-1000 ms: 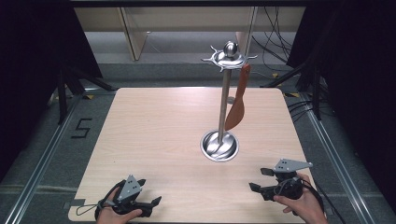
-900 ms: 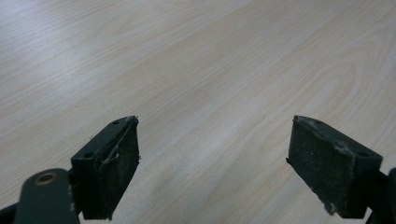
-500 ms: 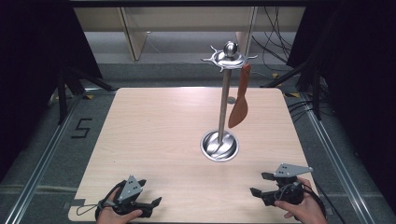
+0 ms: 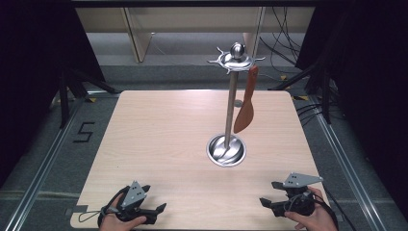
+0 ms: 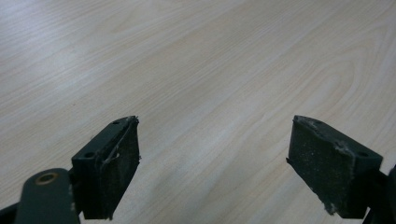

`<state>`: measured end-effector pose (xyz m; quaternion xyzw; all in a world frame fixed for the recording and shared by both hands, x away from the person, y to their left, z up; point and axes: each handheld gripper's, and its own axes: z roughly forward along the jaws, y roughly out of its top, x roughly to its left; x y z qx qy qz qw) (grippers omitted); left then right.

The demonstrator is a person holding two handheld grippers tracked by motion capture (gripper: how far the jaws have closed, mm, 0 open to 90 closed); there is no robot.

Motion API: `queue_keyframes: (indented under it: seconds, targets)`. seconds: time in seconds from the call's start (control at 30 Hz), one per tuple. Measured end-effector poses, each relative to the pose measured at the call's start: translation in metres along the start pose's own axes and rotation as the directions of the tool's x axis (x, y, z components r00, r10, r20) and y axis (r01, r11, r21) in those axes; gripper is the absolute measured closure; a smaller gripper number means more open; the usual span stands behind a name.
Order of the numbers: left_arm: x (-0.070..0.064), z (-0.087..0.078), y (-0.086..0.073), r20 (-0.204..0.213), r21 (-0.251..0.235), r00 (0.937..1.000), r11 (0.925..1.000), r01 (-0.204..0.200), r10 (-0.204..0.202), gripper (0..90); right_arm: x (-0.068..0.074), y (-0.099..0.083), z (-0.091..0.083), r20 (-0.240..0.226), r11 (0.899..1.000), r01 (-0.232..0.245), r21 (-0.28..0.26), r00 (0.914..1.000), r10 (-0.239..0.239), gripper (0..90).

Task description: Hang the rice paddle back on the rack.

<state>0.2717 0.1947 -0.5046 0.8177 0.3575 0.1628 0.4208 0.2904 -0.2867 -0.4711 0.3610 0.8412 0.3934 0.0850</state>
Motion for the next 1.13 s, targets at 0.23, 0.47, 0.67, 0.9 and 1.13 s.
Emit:
queue_keyframes:
  seconds: [0.23, 0.47, 0.67, 0.9, 1.13]
  targets:
    - [0.0012, -0.0003, 0.0006, -0.002, -0.004, 0.9998, 0.9997, -0.022, 0.022, 15.9, 0.0017, -0.0034, -0.0026, 0.025, 1.000, 0.003, 0.005, 0.9997, -0.003, 23.4]
    - [0.0013, -0.0001, 0.0006, -0.002, -0.005, 0.9998, 0.9998, -0.019, 0.019, 15.8, 0.0029, -0.0043, -0.0029, 0.023, 1.000, 0.014, 0.006, 0.9996, -0.014, 23.5]
    - [0.0021, -0.0011, 0.0009, -0.005, 0.008, 0.9996, 0.9996, -0.027, 0.027, 15.1, 0.0027, -0.0049, -0.0025, 0.026, 1.000, 0.013, 0.010, 0.9996, -0.013, 23.5]
    - [0.0072, -0.0041, 0.0009, -0.011, 0.018, 0.9998, 0.9998, -0.014, 0.014, 14.9, 0.0035, -0.0045, -0.0058, 0.036, 0.999, -0.040, -0.024, 0.9985, 0.041, 24.0]
    - [0.0061, -0.0028, 0.0007, -0.017, 0.003, 0.9996, 0.9997, 0.023, -0.023, 14.8, -0.0025, -0.0050, -0.0047, -0.002, 1.000, -0.002, -0.011, 1.0000, 0.002, 24.0]
